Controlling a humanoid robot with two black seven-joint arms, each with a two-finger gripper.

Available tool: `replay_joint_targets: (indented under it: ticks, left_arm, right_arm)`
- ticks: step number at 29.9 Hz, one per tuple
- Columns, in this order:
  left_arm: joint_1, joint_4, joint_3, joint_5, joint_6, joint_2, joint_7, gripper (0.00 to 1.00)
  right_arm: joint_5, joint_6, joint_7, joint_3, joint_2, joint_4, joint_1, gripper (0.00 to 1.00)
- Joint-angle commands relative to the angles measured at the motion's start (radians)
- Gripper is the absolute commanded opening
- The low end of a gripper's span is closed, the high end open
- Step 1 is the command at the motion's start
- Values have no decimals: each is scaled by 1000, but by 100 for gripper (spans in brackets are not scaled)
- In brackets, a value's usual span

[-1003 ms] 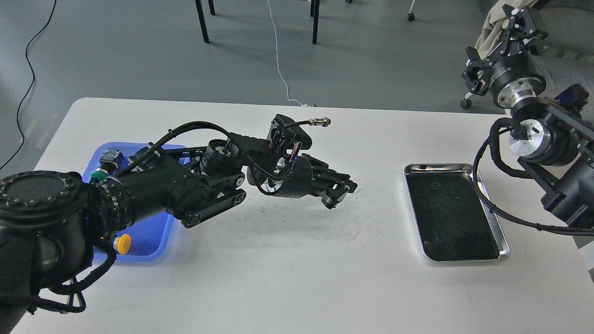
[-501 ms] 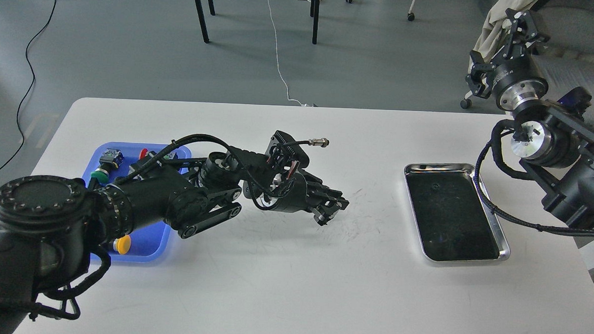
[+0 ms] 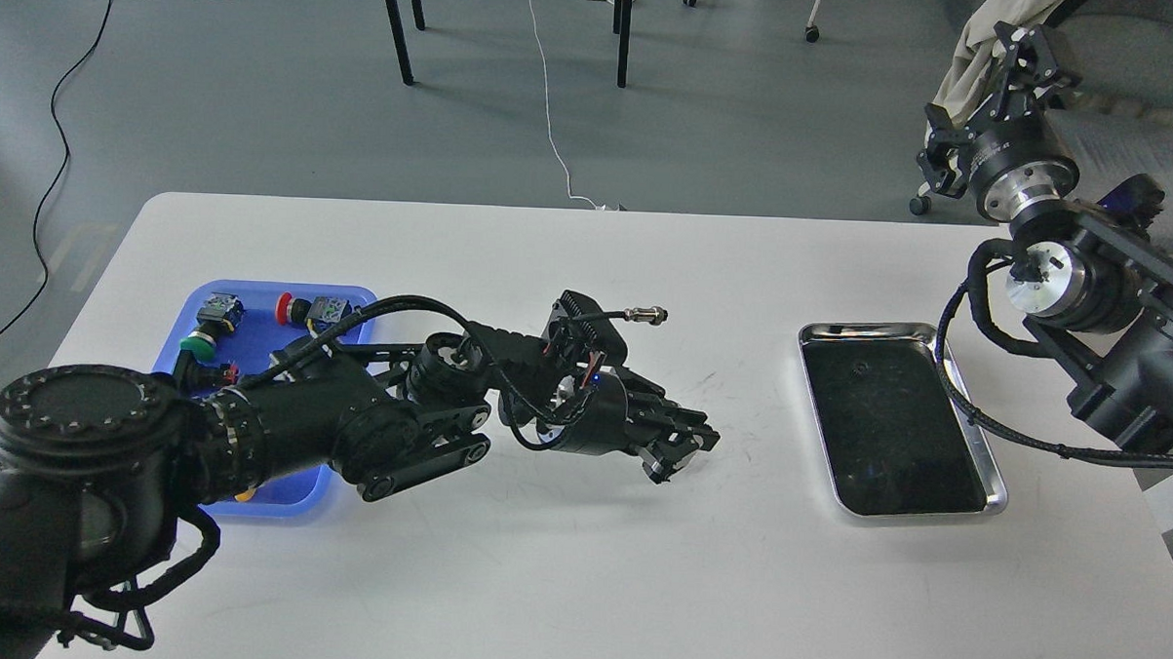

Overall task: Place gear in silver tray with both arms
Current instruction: 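Hold the gear near the silver tray and open the left gripper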

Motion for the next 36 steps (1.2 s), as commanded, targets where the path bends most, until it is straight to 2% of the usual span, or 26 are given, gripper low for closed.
replay_joint_targets:
  ticks: [1, 9, 27, 36]
  left_arm:
    - [18, -11, -3, -6, 15, 0, 0, 8]
    - [70, -37, -7, -17, 79, 0, 0, 9]
    - [105, -28, -10, -67, 81, 0, 0, 11]
    - [105, -28, -10, -72, 81, 0, 0, 20]
  right_arm:
    - [0, 0, -2, 0, 0, 0, 0, 97]
    - [0, 0, -5, 0, 0, 2, 0, 97]
    - [0, -3, -6, -25, 2, -1, 15, 97]
    - [0, -3, -6, -28, 2, -1, 15, 97]
